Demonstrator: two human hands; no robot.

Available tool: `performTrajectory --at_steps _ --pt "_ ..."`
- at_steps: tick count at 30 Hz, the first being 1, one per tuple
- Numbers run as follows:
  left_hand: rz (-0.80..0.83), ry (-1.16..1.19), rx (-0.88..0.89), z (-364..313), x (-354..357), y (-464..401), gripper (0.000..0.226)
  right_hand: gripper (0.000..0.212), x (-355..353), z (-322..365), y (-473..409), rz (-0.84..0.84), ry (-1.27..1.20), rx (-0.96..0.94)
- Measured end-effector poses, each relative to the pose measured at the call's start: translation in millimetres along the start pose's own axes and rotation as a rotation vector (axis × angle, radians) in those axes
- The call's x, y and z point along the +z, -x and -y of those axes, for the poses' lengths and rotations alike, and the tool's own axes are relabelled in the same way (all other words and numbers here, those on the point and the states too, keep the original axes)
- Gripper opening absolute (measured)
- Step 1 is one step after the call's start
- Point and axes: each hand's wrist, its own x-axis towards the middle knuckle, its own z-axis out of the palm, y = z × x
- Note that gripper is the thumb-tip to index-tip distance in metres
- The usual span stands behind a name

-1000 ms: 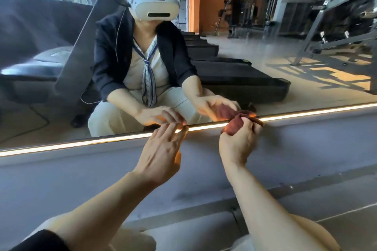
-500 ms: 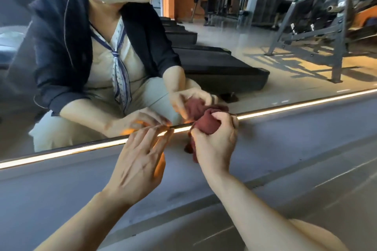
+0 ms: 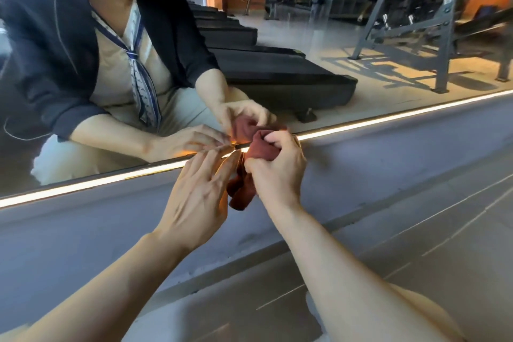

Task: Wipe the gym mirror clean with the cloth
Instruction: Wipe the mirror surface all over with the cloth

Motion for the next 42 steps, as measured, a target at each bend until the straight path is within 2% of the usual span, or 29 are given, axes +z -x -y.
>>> performTrajectory --at_steps 1,4,5,9,12,13,15,17,19,21,23,25,26,28,30,32,35,40,42 --pt "0.008 0.007 -0.012 -0.5 -1.7 1.1 0.062 0.028 -1.1 1.3 -3.0 -0.047 -0.015 0.033" --pt "0.03 0.007 -0.059 -2.0 -8.5 6.8 0.067 0.028 -8.7 -4.4 -20.2 -0.358 -0.001 0.144" --pt "0.03 0.007 -0.068 -2.0 -11.5 8.3 0.068 0.031 -8.6 -7.3 -20.7 -0.367 0.021 0.173" --pt "0.032 0.001 -0.079 1.8 -22.1 16.3 0.066 0.047 10.8 -5.0 14.6 -0.106 0.063 0.118" --pt "0.038 0.026 -0.074 7.9 -30.0 22.8 0.062 0.044 25.3 5.4 41.5 0.103 0.025 0.077" --pt "0.046 0.027 -0.076 10.0 -33.2 25.0 0.062 0.043 27.5 6.4 44.9 0.103 0.007 0.073" --pt "0.063 -0.005 -0.09 14.9 -39.4 30.4 0.062 0.041 27.8 5.8 44.0 -0.041 -0.042 0.118" --pt "0.072 -0.025 -0.116 19.1 -46.2 36.9 0.064 0.043 24.9 3.8 36.9 -0.22 -0.081 0.236" --pt "0.071 -0.018 -0.139 23.6 -52.0 43.8 0.065 0.043 28.7 2.4 33.6 -0.269 -0.096 0.337" --pt "0.064 -0.022 -0.149 28.8 -56.2 49.2 0.069 0.044 39.5 8.7 44.5 -0.205 -0.065 0.291" --pt "0.055 -0.027 -0.156 32.9 -59.1 52.9 0.064 0.045 52.7 17.5 67.8 -0.077 -0.056 0.151" --pt "0.048 -0.008 -0.174 34.3 -62.9 54.8 0.06 0.042 62.3 24.9 86.1 0.065 -0.073 0.089" --pt "0.051 0.003 -0.176 34.5 -64.2 55.0 0.063 0.038 66.5 23.3 86.5 0.074 -0.078 0.072" --pt "0.056 -0.008 -0.179 35.7 -65.4 56.6 0.062 0.031 67.5 21.9 78.6 -0.067 -0.15 0.086" --pt "0.056 -0.018 -0.186 37.4 -66.0 57.6 0.064 0.027 61.7 19.1 59.0 -0.325 -0.232 0.157" --pt "0.052 -0.017 -0.184 38.0 -66.1 57.6 0.066 0.025 49.9 13.4 38.9 -0.451 -0.234 0.205" --pt "0.047 -0.016 -0.172 38.7 -65.5 58.0 0.067 0.028 48.5 15.1 34.7 -0.385 -0.185 0.186" --pt "0.013 0.013 -0.153 41.3 -65.2 56.8 0.058 0.038 67.9 33.8 80.5 -0.012 -0.058 -0.08" --pt "0.016 0.019 -0.154 42.9 -67.0 57.7 0.058 0.036 65.3 39.7 81.4 0.008 -0.047 -0.116"
